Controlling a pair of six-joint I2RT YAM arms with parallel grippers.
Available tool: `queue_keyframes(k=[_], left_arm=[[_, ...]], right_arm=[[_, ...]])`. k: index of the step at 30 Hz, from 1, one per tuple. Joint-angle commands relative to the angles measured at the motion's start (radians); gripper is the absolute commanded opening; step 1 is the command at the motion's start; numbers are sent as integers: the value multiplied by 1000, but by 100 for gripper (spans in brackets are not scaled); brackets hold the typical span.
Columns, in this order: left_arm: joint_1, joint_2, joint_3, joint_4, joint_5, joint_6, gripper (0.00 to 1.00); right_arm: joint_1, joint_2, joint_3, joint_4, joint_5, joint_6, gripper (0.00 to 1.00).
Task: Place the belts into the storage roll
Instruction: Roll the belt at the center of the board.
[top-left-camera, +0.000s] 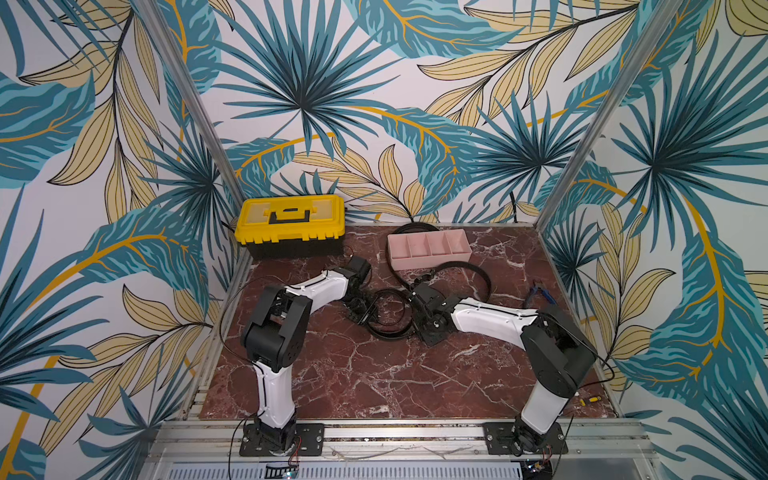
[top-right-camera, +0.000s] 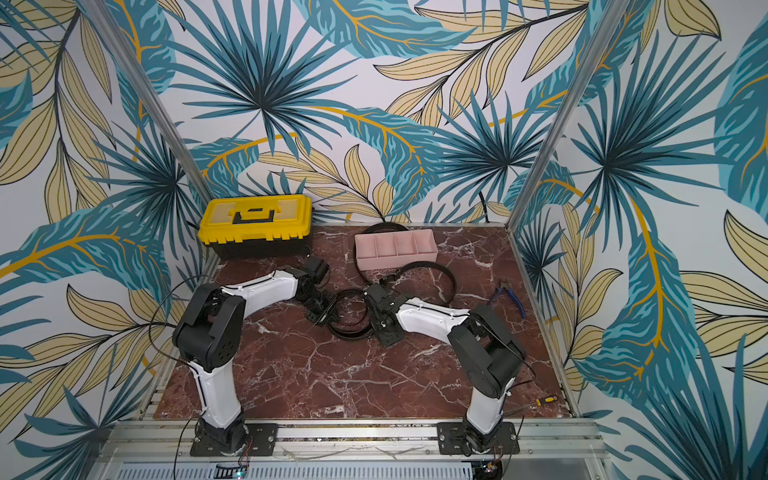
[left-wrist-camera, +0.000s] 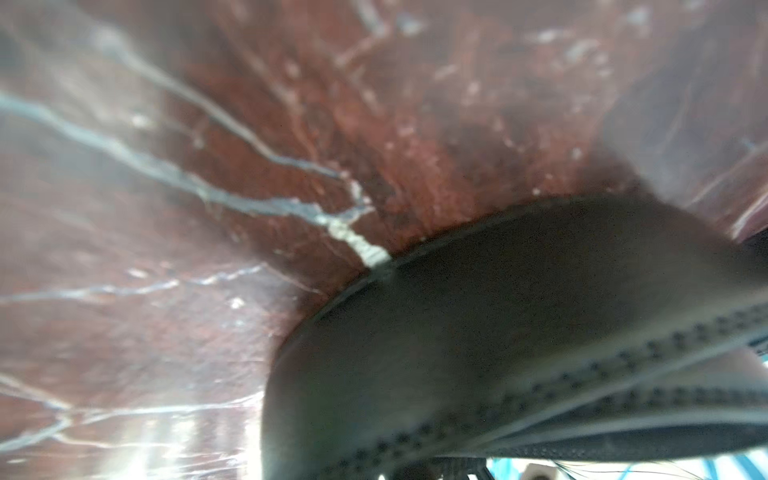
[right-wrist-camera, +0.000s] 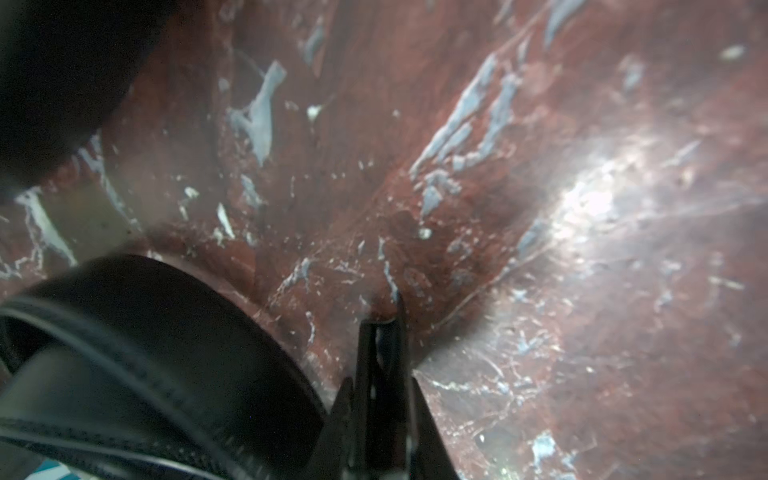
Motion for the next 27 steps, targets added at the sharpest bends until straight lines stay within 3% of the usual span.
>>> queue_keyframes(k=[1,6,15,21,27], left_arm=[[7,49,65,-130,-99,170,0],[4,123,149,-266,-106,388,0],[-55,276,291,-562,-210,762,0],[-93,321,435,-749,-375,842,0],[-122,339,587,-781,-439,830,0]], right_arm=[[-35,-18,29,-146,67,-126,6],[-88,4,123,-288,121,-348,6],[-135,62,176,-272,64,-604,6],[-135,114,279,-297,38,-746,6],[-136,129,357,-269,62,-905,6]])
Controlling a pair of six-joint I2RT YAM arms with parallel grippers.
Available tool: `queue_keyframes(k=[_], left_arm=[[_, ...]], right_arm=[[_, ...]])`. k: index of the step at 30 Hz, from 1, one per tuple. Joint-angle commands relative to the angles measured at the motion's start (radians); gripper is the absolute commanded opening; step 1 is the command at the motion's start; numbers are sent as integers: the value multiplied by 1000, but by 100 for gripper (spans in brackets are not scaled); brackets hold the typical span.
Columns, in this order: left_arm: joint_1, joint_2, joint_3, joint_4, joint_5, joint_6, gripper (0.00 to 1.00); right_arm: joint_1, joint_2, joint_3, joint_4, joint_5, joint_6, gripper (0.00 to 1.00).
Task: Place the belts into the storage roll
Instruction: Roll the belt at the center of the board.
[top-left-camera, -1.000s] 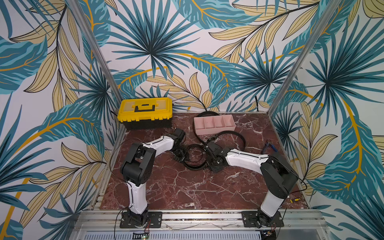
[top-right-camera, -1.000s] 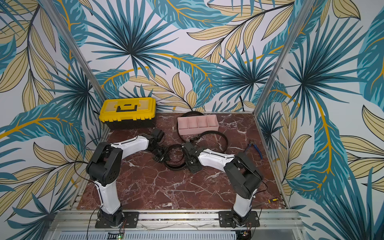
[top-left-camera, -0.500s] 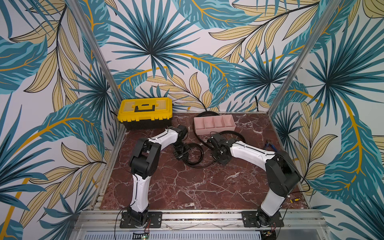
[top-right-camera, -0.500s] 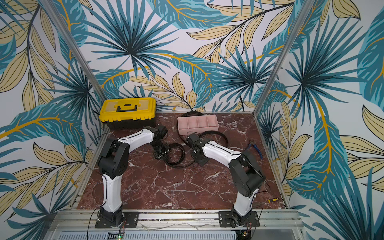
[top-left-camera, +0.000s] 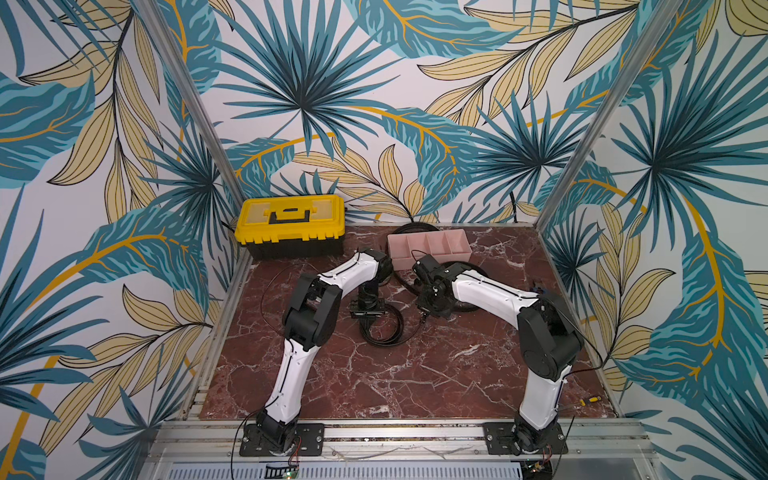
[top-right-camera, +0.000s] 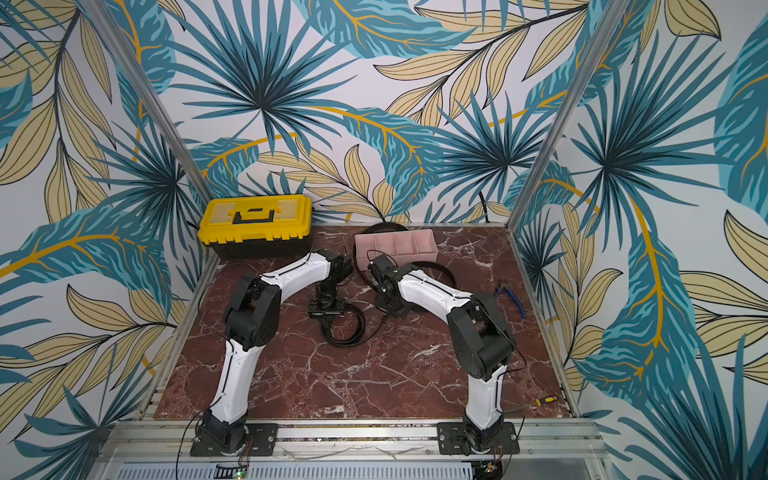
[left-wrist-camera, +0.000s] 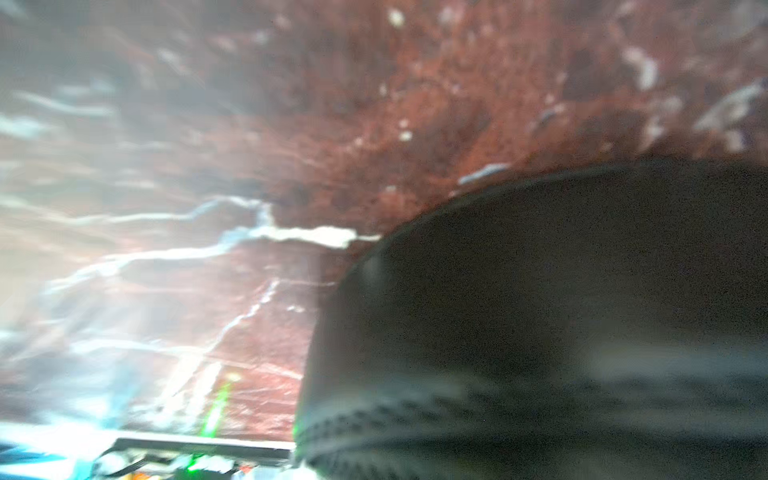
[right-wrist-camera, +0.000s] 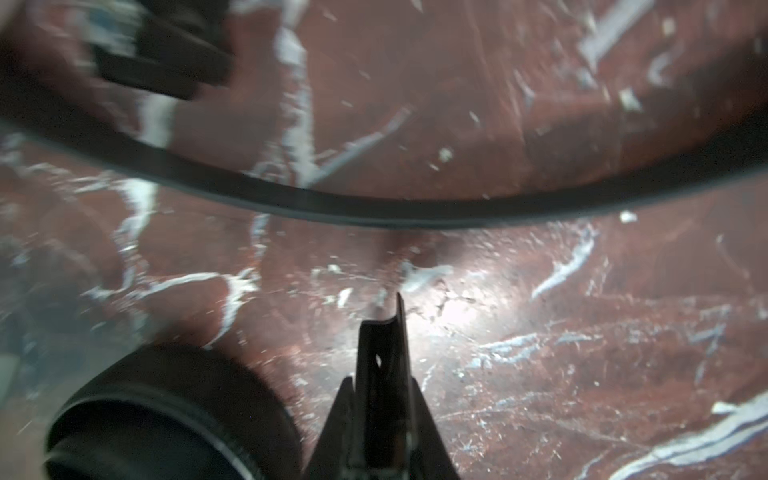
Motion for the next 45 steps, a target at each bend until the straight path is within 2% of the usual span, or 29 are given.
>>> queue_keyframes(k=[1,7,12,15,18,23,28,32,35,37,39,42,45], left_arm=[[-19,20,87,-65,-136,41,0],[-81,77,232,-60,-231,114,0],[-112,101,266,-43,-303,168,0],[-116,93,241,9,-318,237,0],[-117,87,213,63,-299,325,0],[-116,64,141,126,-210,450,0],[-108,9,9,179,-190,418,0],[-102,-66,-75,232,-156,380,0],[-99,-94,-94,231,-168,345,0],[-96,-107,-99,232,-168,302,0],[-99,-117,-106,235,-163,264,0],[-112,-138,-131,253,-161,243,0],[-126,-161,-176,278,-152,253,0]], right_arm=[[-4,13,23,25,22,-154,6],[-3,11,-45,276,-98,-230,6],[-4,31,-78,456,-143,-298,6],[-6,56,-68,514,-160,-381,4],[-17,89,-45,560,-227,-471,0],[-50,147,-13,591,-345,-545,0],[-97,176,38,561,-378,-537,0],[-102,159,71,446,-321,-622,0],[-103,174,164,274,-216,-698,0],[-99,185,224,193,-207,-744,0],[-97,182,246,167,-172,-763,0],[-96,181,245,191,-30,-767,0],[-98,227,305,220,-55,-793,0]])
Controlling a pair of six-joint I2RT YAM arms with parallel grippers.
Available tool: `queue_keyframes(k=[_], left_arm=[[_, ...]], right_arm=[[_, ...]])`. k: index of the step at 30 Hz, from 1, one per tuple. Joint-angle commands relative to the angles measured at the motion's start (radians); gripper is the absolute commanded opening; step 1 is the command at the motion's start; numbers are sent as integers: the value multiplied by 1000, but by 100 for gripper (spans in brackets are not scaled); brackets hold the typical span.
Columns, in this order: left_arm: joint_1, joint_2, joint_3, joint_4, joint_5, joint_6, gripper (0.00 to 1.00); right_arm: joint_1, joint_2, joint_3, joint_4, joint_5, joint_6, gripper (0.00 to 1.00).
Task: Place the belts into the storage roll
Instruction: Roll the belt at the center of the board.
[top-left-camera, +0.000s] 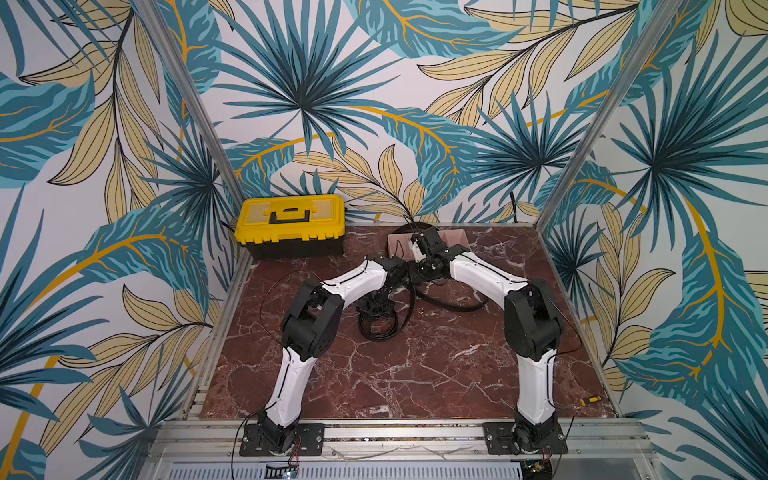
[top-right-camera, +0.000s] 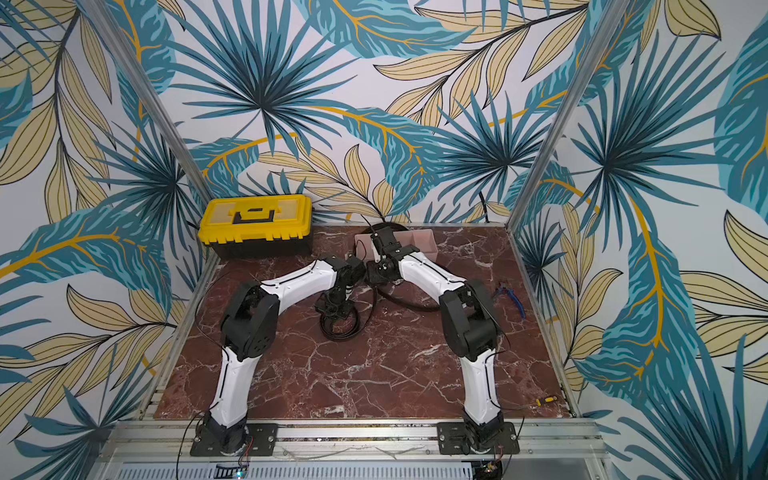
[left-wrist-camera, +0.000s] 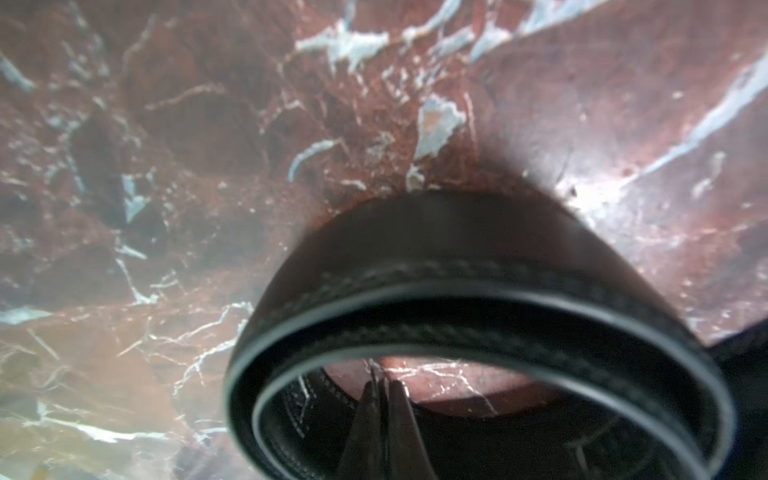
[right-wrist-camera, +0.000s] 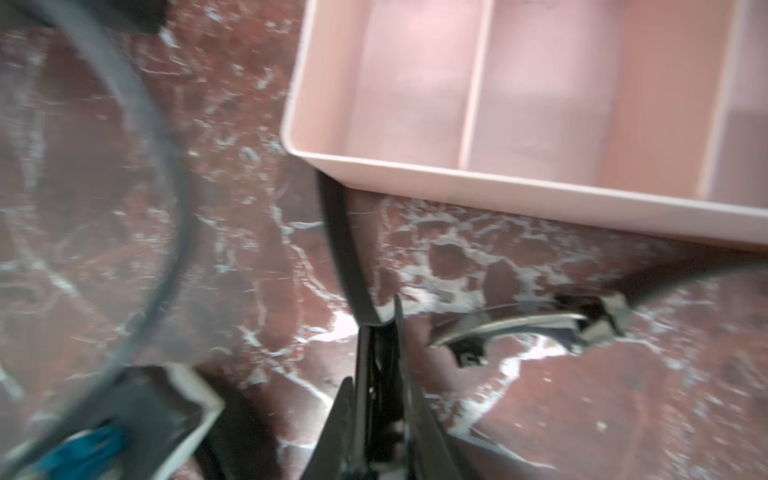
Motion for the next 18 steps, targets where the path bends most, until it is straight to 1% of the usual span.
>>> queue_keyframes(k=[1,4,10,13,14,16,18], left_arm=[[-25,-46,-45,31,27,-17,0],[-40,-65,-82,49,25,-10,0],[-74,-132,-173,112,33,12,0],[-94,-154,-201,138,42,48,0],[-98,-152,-201,145,41,59,0],[-102,-139,-190,145,45,78,0],[-109,-131,-177,154,44,96,0]], right_arm=[[0,70,90,-4,35,-52,0],[0,140,198,-19,-61,-47,0],[0,228,305,27,-173,-34,0],[5,263,347,54,-327,-28,0],[13,265,344,67,-357,-22,0],[32,270,345,74,-388,-10,0],[65,281,345,65,-375,-8,0]])
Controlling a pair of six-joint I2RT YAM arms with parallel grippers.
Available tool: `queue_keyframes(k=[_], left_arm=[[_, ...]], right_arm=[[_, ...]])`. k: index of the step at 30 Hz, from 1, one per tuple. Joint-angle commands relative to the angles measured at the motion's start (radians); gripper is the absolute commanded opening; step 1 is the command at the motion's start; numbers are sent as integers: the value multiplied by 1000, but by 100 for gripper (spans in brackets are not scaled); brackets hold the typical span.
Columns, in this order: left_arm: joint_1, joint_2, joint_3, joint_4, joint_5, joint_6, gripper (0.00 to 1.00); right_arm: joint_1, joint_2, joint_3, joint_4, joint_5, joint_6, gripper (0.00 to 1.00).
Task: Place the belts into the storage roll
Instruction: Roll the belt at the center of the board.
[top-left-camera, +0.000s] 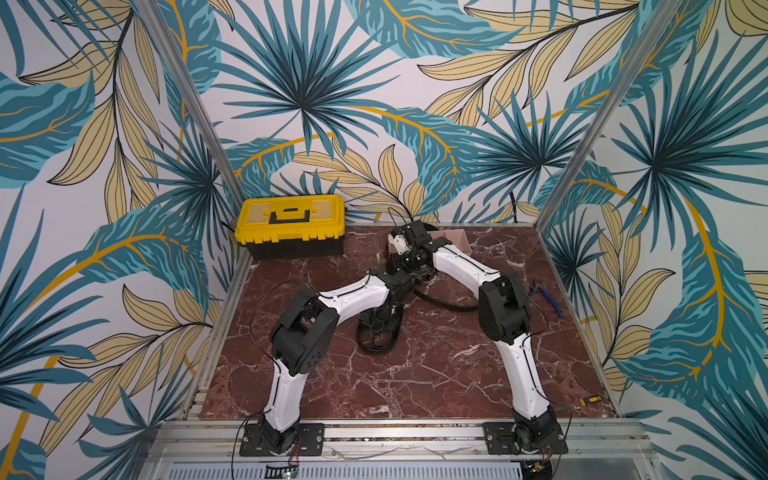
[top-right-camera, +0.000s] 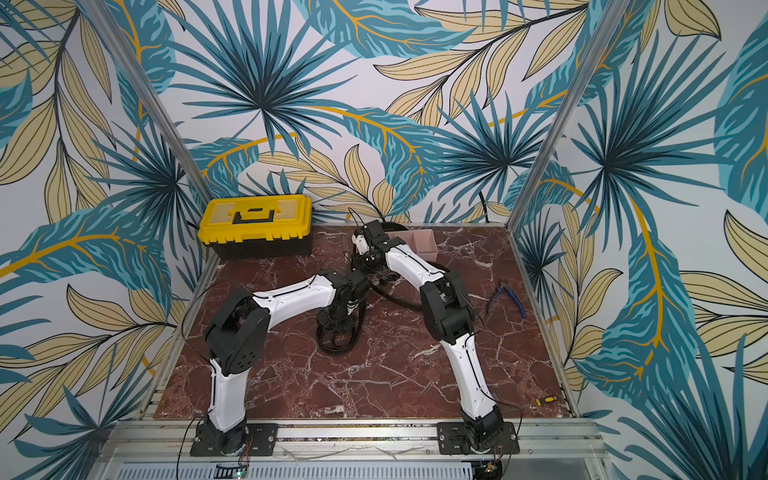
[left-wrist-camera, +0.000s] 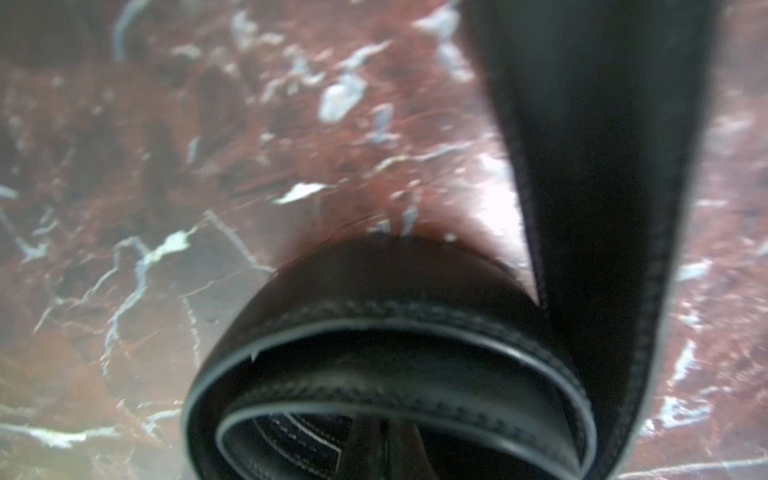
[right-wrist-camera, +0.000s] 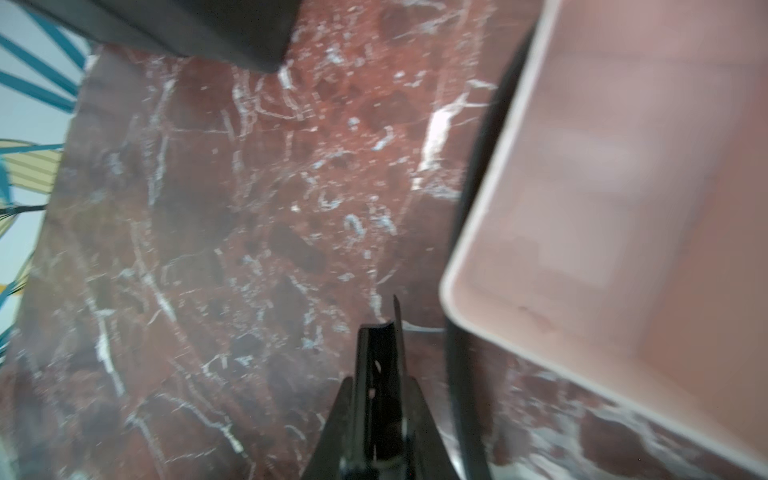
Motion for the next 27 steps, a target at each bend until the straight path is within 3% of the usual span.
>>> queue_keyframes(k=[1,4,10,13,22,27], left_arm=[[-18,-4,15,48,29,55,0],[-25,-11,9,69,34,69,0],[-30,-30,-71,123,38,70,0],[-29,-30,-87,140,36,66,0],[-31,-29,-86,154,8,61,0],[-31,-31,-86,160,-3,58,0]], right_arm=[[62,22,22,50,-59,17,0],[103,70,70,7,-2,57,0],[166,251,383,-217,-3,108,7],[189,251,368,-199,-16,129,9],[206,205,321,-212,-160,182,46],[193,143,327,-166,-153,211,52]])
